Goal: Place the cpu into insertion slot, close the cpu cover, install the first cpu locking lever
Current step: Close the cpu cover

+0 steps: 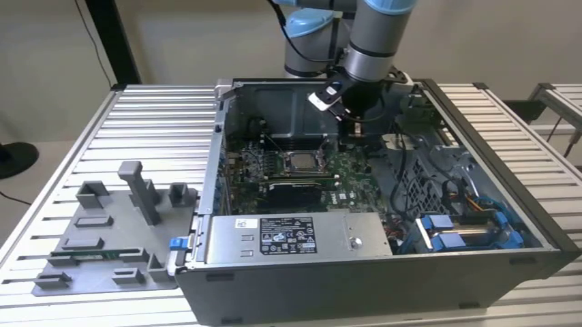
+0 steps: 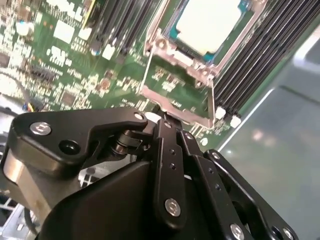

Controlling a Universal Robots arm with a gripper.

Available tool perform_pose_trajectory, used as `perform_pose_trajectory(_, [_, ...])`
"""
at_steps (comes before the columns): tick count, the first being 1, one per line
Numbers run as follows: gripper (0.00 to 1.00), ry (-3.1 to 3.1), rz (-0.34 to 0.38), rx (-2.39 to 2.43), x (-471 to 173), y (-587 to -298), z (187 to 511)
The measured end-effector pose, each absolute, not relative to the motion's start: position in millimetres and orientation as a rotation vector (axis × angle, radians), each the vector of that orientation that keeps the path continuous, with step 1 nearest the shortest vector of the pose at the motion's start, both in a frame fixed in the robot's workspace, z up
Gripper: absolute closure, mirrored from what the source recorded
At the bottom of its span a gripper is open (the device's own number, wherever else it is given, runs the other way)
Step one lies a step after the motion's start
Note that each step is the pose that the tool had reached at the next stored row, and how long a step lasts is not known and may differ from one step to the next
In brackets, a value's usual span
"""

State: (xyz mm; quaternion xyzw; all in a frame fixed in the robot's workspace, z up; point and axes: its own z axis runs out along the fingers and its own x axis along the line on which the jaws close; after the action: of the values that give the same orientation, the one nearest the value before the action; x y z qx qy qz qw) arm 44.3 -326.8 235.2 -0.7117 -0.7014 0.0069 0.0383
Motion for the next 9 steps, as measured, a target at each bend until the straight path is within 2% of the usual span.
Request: perform_pose_trajectory(9, [1.00, -2.163, -0.003, -2.193, 6.6, -326.8, 235.3])
